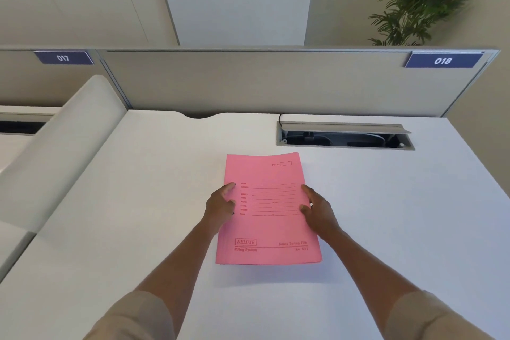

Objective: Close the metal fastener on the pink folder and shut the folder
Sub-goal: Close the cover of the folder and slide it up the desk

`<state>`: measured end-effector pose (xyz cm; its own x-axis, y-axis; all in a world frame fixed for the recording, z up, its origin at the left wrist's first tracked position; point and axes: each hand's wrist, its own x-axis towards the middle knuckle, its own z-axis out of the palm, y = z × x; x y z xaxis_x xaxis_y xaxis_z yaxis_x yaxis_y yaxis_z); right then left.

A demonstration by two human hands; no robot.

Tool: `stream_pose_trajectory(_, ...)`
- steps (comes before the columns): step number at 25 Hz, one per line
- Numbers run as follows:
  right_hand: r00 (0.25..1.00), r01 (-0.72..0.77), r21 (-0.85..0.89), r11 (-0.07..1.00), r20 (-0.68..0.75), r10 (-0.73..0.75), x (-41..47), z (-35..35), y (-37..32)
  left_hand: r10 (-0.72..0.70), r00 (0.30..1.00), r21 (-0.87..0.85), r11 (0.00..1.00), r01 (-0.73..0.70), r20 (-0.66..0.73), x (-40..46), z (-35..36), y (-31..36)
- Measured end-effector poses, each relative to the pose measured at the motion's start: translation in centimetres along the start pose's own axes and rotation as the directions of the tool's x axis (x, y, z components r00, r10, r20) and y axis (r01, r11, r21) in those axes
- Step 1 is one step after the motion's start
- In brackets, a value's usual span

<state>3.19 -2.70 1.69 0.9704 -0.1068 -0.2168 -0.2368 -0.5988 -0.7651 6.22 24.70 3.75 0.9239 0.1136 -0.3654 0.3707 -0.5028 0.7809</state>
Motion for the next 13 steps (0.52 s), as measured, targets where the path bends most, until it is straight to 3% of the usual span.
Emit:
stream_pose_trajectory(3, 0.998, 0.014, -0.050, 0.999, 0.056, -0.011, 2.5, 1.1, -2.4, 0.002, 1.000, 0.050, 0.999, -0.003, 0.012, 2.4, -2.9, 0.5)
stream_pose_trajectory(13, 0.999, 0.039, -0.123, 0.992, 0.011, -0.038, 14.1, 2.0, -9.5, 0.137, 0.989, 0.211, 0.970, -0.124, -0.048, 13.9, -8.9, 5.8)
